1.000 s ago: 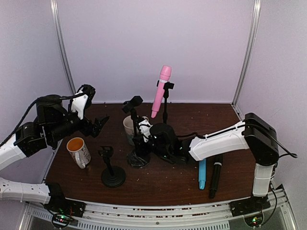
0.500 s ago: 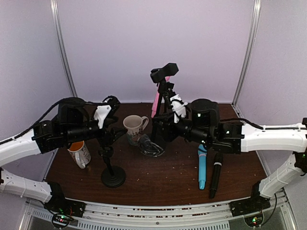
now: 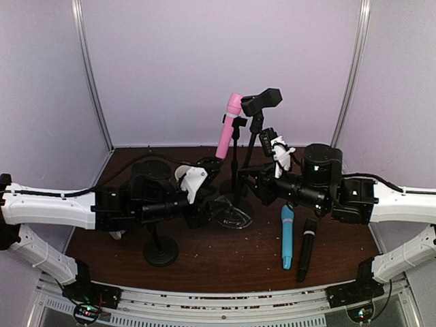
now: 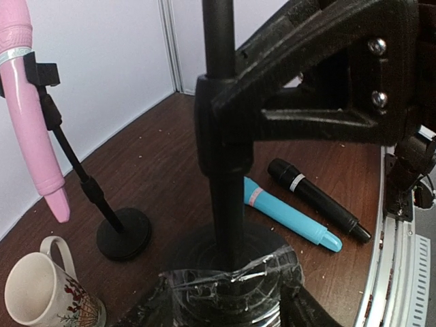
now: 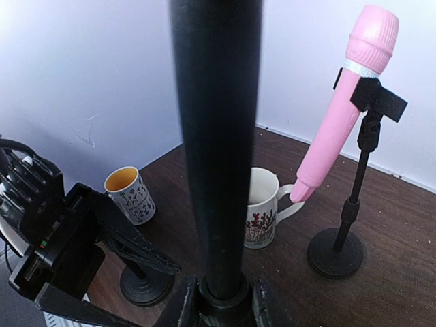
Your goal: Attach the microphones to the stand
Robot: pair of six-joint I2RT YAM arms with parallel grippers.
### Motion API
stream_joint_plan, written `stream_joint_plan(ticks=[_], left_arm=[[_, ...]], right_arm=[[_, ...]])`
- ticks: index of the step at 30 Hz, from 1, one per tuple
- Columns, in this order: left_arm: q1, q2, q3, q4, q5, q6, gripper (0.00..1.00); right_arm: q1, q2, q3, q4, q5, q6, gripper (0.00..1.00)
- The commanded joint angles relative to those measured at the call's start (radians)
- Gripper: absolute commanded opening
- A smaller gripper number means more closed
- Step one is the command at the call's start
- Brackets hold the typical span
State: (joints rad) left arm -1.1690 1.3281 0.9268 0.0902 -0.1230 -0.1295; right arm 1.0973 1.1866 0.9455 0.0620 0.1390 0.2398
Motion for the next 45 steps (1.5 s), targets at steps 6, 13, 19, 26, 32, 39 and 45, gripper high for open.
stream_joint_plan(ticks=[6, 13, 19, 26, 32, 39, 45], left_arm=[[-0.018, 0.145, 0.042, 0.222, -0.058, -0.011, 0.48], [-0.018, 0.213, 0.096, 0.222, -0.055, 0.022, 0.37], [-0.016, 0.226, 0.106, 0.239, -0.033, 0.037, 0.14], [0.026, 0.164, 0.029, 0.320, 0.120, 0.012, 0.00], [0.075, 0.108, -0.038, 0.378, 0.388, 0.004, 0.00], [0.077, 0.081, -0.040, 0.363, 0.336, -0.029, 0.00], [0.077, 0.062, -0.025, 0.312, 0.210, -0.064, 0.00]], right_arm=[[-0.001, -0.062, -0.043, 0.127, -0.017, 0.065, 0.00], [-0.001, -0.035, -0.021, 0.137, -0.047, 0.074, 0.00], [-0.002, -0.026, -0.002, 0.114, -0.054, 0.071, 0.00], [-0.019, -0.046, -0.032, 0.121, -0.323, -0.112, 0.00], [-0.153, 0.037, 0.019, 0.084, -0.854, -0.093, 0.05], [-0.166, 0.012, 0.032, -0.024, -0.677, -0.079, 0.62], [-0.094, -0.051, -0.032, 0.026, -0.484, -0.008, 0.73]])
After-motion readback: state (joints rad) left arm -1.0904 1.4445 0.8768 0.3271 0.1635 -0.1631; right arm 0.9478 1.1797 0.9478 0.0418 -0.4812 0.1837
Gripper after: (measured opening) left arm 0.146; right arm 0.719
